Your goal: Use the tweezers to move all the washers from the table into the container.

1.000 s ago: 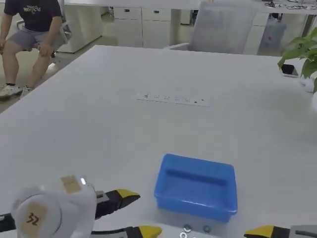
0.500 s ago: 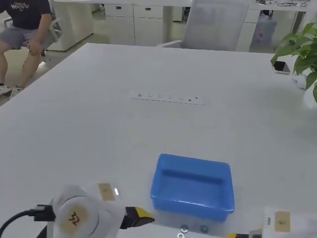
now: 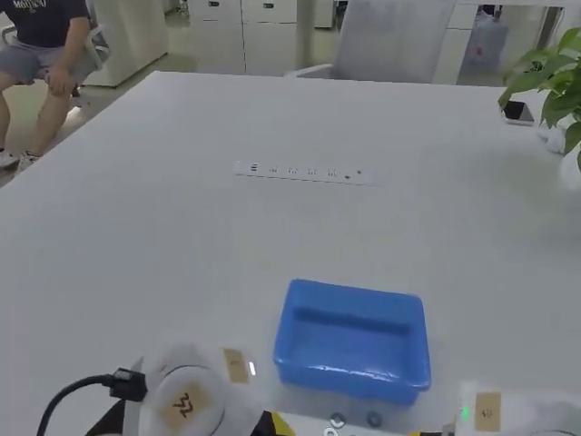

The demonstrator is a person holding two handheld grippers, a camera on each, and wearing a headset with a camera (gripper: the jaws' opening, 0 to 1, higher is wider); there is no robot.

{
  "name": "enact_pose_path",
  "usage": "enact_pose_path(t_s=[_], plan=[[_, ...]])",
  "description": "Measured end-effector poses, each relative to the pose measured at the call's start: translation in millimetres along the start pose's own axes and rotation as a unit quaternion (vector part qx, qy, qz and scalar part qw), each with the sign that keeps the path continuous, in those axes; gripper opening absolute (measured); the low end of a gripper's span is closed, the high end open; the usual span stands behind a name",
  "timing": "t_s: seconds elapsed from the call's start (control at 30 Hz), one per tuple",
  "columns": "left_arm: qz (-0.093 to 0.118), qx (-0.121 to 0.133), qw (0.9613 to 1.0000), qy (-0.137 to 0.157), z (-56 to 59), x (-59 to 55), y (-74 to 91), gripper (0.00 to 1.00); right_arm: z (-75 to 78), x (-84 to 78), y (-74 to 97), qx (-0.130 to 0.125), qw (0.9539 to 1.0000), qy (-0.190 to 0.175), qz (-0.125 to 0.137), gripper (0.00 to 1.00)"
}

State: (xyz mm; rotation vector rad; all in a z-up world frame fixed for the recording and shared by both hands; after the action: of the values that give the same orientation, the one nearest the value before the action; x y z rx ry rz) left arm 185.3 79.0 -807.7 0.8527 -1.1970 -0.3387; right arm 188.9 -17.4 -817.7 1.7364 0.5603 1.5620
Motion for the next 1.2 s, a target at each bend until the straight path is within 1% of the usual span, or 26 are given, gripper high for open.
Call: enact_pose_path(t_s=[0.1,0.2,0.27,0.37,0.4,0.47,0.5,0.53,0.57,0.6,0.63,0.67,0.7,0.73,0.77,0.8,0.83,0.87,0.93,0.97,1.0,1.07,1.1,1.13,1.17,1.2], plan=[[-0.021,-0.010,0.9996,-0.019,1.2,-5.8,-4.0,0.02,-0.7,-1.2,-0.8,0.002,1.0000,-0.003,0.000,0.15],[-0.034,-0.011,0.9988,-0.032,0.1,-9.8,-7.2,0.02,-1.9,-3.4,-2.7,0.005,1.0000,0.000,-0.004,0.14],[-0.041,-0.012,0.9984,-0.036,-1.2,-11.4,-8.3,0.04,-2.5,-5.4,-4.2,0.005,0.9999,0.004,-0.011,0.14],[-0.046,-0.012,0.9982,-0.036,-3.2,-12.6,-9.6,0.12,-3.0,-7.2,-5.7,0.003,0.9999,0.008,-0.014,0.14],[-0.051,-0.013,0.9977,-0.042,-3.8,-13.6,-9.8,0.15,-3.0,-7.7,-6.1,0.004,0.9998,0.008,-0.015,0.14],[-0.052,-0.003,0.9968,-0.061,-7.1,-13.3,-10.1,0.27,-2.8,-9.0,-6.7,0.004,0.9998,0.008,-0.018,0.14],[-0.057,-0.004,0.9967,-0.058,-6.6,-14.0,-10.4,0.32,-2.1,-9.8,-6.9,0.002,0.9998,0.008,-0.019,0.14],[-0.061,-0.009,0.9963,-0.059,-5.7,-14.5,-9.9,0.32,-1.5,-10.3,-6.9,0.001,0.9998,0.008,-0.020,0.14],[-0.055,-0.003,0.9961,-0.069,-7.3,-11.1,-10.1,0.35,-0.9,-10.4,-6.7,-0.002,0.9998,0.008,-0.020,0.14],[-0.054,0.002,0.9960,-0.071,-7.9,-9.4,-9.9,0.40,-0.4,-10.4,-6.4,-0.003,0.9998,0.008,-0.020,0.14],[-0.062,-0.015,0.9964,-0.056,-3.3,-9.9,-10.9,0.45,-0.2,-10.5,-6.3,-0.003,0.9998,0.008,-0.019,0.14],[-0.071,-0.027,0.9963,-0.040,-0.2,-11.9,-11.8,0.55,-0.1,-10.6,-6.2,-0.003,0.9998,0.007,-0.019,0.14],[-0.062,-0.029,0.9966,-0.047,-0.5,-8.7,-14.6,0.62,0.2,-10.7,-6.2,-0.004,0.9998,0.006,-0.019,0.14],[-0.072,-0.031,0.9961,-0.041,0.3,-11.1,-14.9,0.65,0.5,-10.9,-6.4,-0.004,0.9998,0.007,-0.019,0.14],[-0.081,-0.032,0.9952,-0.045,0.9,-12.9,-15.6,0.64,0.4,-11.1,-6.5,-0.004,0.9998,0.007,-0.020,0.14],[-0.087,-0.022,0.9942,-0.059,-1.2,-13.9,-15.1,0.58,0.5,-11.3,-6.5,-0.005,0.9998,0.007,-0.020,0.14],[-0.079,-0.031,0.9930,-0.082,0.1,-11.2,-15.6,0.50,0.5,-11.3,-6.5,-0.005,0.9998,0.008,-0.020,0.14],[-0.083,-0.030,0.9937,-0.069,1.0,-12.3,-15.1,0.42,0.7,-11.3,-6.5,-0.006,0.9998,0.007,-0.019,0.14],[-0.086,-0.030,0.9928,-0.078,1.0,-11.9,-15.2,0.34,0.7,-10.8,-6.2,-0.007,0.9998,0.006,-0.018,0.14],[-0.089,-0.027,0.9921,-0.085,-0.2,-12.1,-14.9,0.25,0.7,-10.7,-6.2,-0.007,0.9998,0.006,-0.017,0.14],[-0.087,-0.026,0.9901,-0.107,-1.5,-10.8,-15.0,0.16,0.7,-11.0,-6.3,-0.007,0.9998,0.005,-0.017,0.14],[-0.098,-0.028,0.9892,-0.106,-2.3,-12.8,-15.1,0.00,1.1,-12.1,-6.8,-0.007,0.9998,0.005,-0.019,0.14],[-0.099,-0.028,0.9882,-0.114,-3.5,-13.2,-15.8,0.00,1.1,-12.4,-6.9,-0.007,0.9998,0.005,-0.020,0.14],[-0.102,-0.025,0.9882,-0.111,-6.0,-14.5,-18.8,0.00,0.8,-12.6,-7.0,-0.006,0.9998,0.004,-0.020,0.13],[-0.093,-0.028,0.9892,-0.111,-6.8,-11.7,-18.7,0.00,0.8,-12.6,-7.1,-0.005,0.9998,0.004,-0.019,0.13],[-0.098,-0.026,0.9891,-0.107,-9.2,-12.4,-18.9,0.00,0.7,-12.7,-7.1,-0.005,0.9998,0.003,-0.019,0.13]])
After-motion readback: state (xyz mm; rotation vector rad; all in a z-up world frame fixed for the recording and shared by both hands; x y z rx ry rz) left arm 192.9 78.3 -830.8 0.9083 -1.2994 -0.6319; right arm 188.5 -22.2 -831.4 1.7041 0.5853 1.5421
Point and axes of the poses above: the centre of the closed fingertips' face, and the gripper's own axes: y roughly backward along the fingers, z roughly to its right, x roughly out of its top, the point moved 3 cm from there along y, roughly backward along the fingers, and after that the axes turned 1 degree about -x, right-handed, at the moved point
